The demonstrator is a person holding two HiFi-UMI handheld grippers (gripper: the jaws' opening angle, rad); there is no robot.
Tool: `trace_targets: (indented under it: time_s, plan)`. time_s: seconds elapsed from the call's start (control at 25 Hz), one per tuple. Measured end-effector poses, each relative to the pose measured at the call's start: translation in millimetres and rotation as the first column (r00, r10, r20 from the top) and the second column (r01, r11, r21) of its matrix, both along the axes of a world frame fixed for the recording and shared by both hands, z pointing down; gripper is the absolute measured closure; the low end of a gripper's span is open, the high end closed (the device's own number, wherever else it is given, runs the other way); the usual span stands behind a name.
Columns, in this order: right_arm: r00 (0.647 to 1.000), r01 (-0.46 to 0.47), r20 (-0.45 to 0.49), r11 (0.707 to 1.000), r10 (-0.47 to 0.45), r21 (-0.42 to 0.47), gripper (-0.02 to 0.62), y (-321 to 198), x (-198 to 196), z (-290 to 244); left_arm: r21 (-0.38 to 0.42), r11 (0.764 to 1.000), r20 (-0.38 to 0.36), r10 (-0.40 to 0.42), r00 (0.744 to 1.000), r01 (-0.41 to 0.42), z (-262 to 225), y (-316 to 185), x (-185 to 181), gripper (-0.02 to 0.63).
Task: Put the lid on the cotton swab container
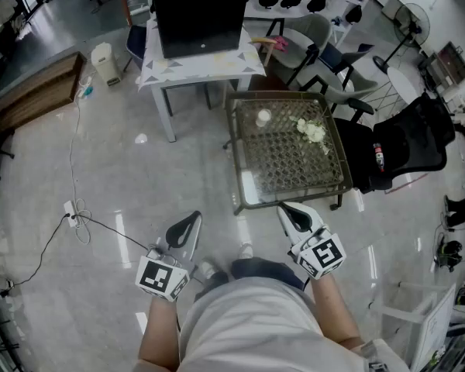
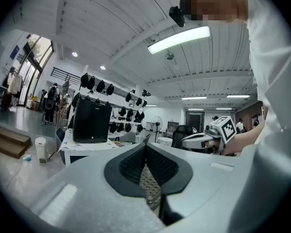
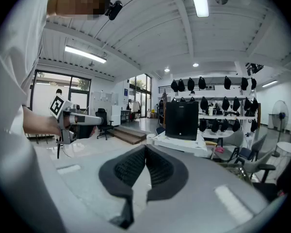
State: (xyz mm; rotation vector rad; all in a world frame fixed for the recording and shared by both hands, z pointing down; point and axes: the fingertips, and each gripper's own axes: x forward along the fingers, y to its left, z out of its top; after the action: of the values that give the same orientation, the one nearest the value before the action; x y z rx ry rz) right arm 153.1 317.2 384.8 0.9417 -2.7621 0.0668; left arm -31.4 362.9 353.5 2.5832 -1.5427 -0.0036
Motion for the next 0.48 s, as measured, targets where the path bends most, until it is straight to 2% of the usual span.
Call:
trace_targets:
  time_s: [0.28, 0.48]
  plan:
    - [1.0, 0.001, 0.021, 1.0, -0.001, 0.022, 0.592, -27, 42, -2, -0.011, 1.0, 0.038, -0.003, 0.999, 0.003, 4, -31, 41, 0.598]
    - [0.994, -0.049, 0.1, 0.999, 0.05, -0.013, 0.591, -59, 84, -1, -0.022, 1.0, 0.073, 0.01, 0.997, -0.008, -1, -61, 74, 0.598]
